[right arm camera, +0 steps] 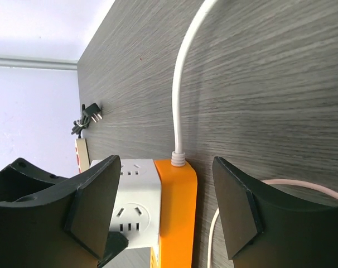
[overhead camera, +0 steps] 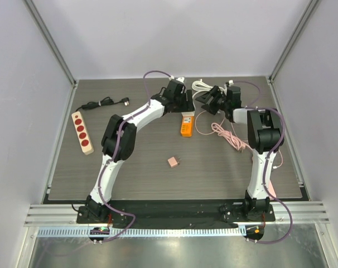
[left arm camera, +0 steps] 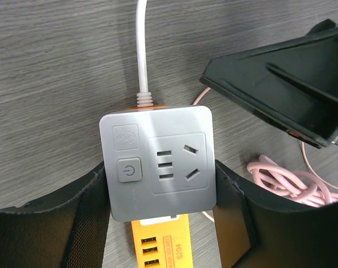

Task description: Pull the plug off the socket

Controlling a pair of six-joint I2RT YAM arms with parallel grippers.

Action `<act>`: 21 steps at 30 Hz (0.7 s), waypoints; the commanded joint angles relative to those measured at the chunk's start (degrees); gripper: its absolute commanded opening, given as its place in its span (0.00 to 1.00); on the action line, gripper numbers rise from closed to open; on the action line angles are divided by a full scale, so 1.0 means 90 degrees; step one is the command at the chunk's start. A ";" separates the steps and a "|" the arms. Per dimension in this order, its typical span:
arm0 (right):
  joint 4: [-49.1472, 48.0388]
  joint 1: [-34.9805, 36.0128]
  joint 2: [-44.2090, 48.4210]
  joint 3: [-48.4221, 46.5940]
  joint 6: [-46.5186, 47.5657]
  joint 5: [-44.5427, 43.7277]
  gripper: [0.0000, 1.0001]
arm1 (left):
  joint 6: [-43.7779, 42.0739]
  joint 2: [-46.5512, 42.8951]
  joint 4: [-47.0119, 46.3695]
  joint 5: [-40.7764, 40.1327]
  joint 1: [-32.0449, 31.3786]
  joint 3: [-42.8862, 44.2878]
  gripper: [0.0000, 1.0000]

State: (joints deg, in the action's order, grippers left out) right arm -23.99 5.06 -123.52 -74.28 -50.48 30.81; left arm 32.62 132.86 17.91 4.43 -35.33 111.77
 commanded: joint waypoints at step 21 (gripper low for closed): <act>0.0223 0.0277 -0.0982 -0.1238 0.0188 0.0103 0.51 | -0.0070 -0.0778 -0.0848 0.0866 0.0078 -0.0553 0.00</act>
State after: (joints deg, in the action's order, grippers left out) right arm -22.83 6.83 -132.11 -82.83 -50.63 31.09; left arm 32.53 130.76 13.50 10.37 -34.48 106.83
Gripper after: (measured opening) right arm 0.515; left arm 0.636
